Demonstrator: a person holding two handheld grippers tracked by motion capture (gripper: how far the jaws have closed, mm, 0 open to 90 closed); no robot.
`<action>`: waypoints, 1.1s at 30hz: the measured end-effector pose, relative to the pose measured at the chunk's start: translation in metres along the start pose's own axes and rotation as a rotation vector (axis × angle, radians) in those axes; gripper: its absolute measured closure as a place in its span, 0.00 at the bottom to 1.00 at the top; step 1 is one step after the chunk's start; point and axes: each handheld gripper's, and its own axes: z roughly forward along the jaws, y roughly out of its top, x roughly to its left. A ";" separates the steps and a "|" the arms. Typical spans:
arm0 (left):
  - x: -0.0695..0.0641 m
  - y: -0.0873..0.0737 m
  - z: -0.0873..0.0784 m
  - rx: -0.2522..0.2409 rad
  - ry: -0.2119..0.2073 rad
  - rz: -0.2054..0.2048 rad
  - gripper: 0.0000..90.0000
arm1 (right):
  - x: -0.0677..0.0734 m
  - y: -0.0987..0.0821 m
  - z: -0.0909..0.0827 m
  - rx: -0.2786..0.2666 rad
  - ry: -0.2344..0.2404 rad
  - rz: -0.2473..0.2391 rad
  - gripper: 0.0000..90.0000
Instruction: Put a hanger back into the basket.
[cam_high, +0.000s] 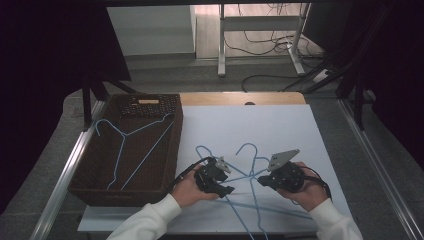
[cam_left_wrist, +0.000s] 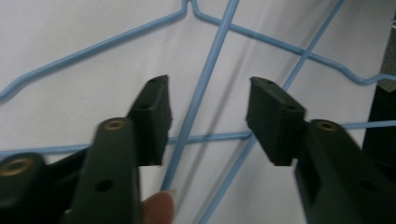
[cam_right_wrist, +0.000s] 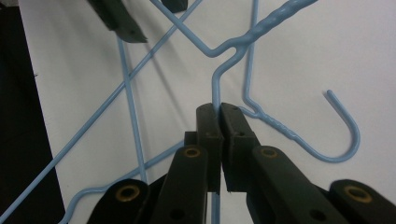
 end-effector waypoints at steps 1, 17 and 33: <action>0.000 0.000 0.001 0.005 0.006 0.005 0.69 | 0.000 0.000 0.000 -0.001 0.000 0.000 0.97; -0.013 -0.003 -0.024 -0.064 -0.032 0.062 0.96 | -0.009 -0.006 -0.004 -0.060 -0.009 0.059 0.77; -0.013 -0.005 -0.097 -0.233 0.022 -0.004 0.96 | -0.020 -0.027 -0.036 -0.353 -0.032 0.261 0.29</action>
